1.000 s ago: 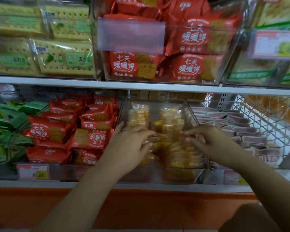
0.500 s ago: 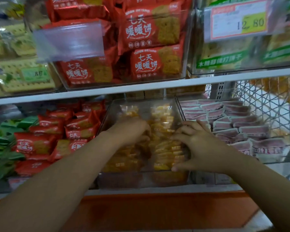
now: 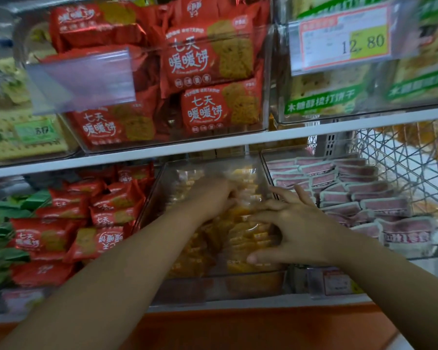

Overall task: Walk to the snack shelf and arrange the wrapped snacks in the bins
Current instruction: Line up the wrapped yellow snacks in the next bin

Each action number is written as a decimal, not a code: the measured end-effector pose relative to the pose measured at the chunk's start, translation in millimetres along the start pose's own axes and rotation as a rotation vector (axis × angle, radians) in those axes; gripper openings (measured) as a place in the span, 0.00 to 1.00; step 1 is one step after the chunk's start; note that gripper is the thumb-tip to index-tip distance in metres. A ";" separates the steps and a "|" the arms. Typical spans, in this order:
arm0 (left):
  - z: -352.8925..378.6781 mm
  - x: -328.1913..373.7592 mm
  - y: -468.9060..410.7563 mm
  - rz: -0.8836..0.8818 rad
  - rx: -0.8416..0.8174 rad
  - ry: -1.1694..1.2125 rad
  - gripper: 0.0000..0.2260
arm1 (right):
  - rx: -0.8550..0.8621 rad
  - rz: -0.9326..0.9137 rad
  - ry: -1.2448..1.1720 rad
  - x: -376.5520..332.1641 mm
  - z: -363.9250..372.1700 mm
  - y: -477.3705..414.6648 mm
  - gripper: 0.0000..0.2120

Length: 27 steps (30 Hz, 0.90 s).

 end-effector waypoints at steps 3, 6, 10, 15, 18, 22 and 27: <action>-8.2 -7.1 7.9 -0.087 -0.048 0.265 0.06 | -0.012 0.008 -0.050 0.2 -1.7 -0.9 0.43; -23.7 -15.5 22.3 -0.123 -0.015 0.421 0.05 | -0.010 -0.002 -0.043 -0.5 0.2 0.4 0.42; -33.0 -30.2 41.2 -0.076 -0.123 0.220 0.04 | 0.010 -0.005 -0.046 -0.6 2.3 0.3 0.45; -33.3 -20.4 46.9 0.004 -0.220 0.004 0.09 | -0.011 0.016 -0.049 -5.2 0.1 2.3 0.44; -37.2 -21.1 41.8 0.009 -0.203 -0.025 0.08 | -0.038 0.004 -0.021 -8.5 -1.3 5.5 0.44; -31.9 -21.7 41.6 0.001 -0.165 -0.082 0.11 | -0.058 0.003 -0.017 -10.3 -3.6 8.7 0.42; -24.9 -16.5 38.0 0.067 -0.081 -0.153 0.06 | -0.062 -0.016 -0.003 -10.4 -2.2 10.0 0.44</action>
Point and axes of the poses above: each hand's wrist, its own y-axis away from the middle knuckle, its own z-axis out of the palm, x = y × z, the point moved 1 cm from there along -y, towards the middle knuckle, and after that the axes turned 15 degrees about x, right-handed, at the moved point
